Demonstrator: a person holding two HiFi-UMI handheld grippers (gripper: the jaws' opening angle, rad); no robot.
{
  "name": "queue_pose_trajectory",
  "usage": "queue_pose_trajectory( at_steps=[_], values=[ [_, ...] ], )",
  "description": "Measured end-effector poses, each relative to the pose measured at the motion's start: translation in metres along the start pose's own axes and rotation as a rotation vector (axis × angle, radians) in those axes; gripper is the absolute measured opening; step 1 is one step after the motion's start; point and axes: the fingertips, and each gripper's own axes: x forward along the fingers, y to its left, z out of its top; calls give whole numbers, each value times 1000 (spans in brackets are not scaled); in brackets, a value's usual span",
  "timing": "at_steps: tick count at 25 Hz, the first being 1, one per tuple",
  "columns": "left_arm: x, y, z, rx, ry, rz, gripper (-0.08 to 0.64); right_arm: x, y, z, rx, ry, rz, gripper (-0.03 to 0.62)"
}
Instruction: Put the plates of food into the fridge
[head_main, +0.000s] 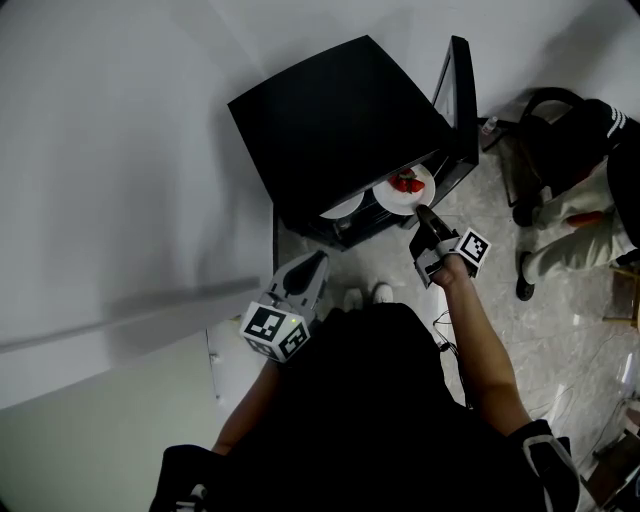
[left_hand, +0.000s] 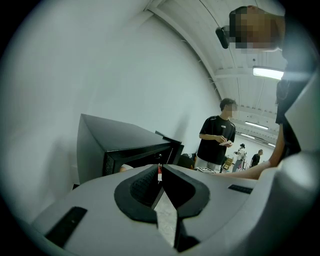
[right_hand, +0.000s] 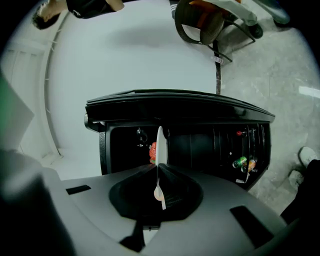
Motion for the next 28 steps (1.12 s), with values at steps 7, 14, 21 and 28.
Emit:
queue_pose_trajectory(
  at_steps=[7, 14, 21, 28],
  values=[
    [-2, 2, 0, -3, 1, 10, 25, 22, -11, 1, 14, 8, -26, 31],
    [-3, 3, 1, -6, 2, 27, 25, 39, -14, 3, 2, 18, -42, 31],
    [-4, 8, 2, -18, -1, 46, 25, 57, -12, 8, -23, 22, -68, 31],
    [-2, 9, -2, -28, -2, 57, 25, 64, -13, 10, -39, 27, -82, 31]
  ],
)
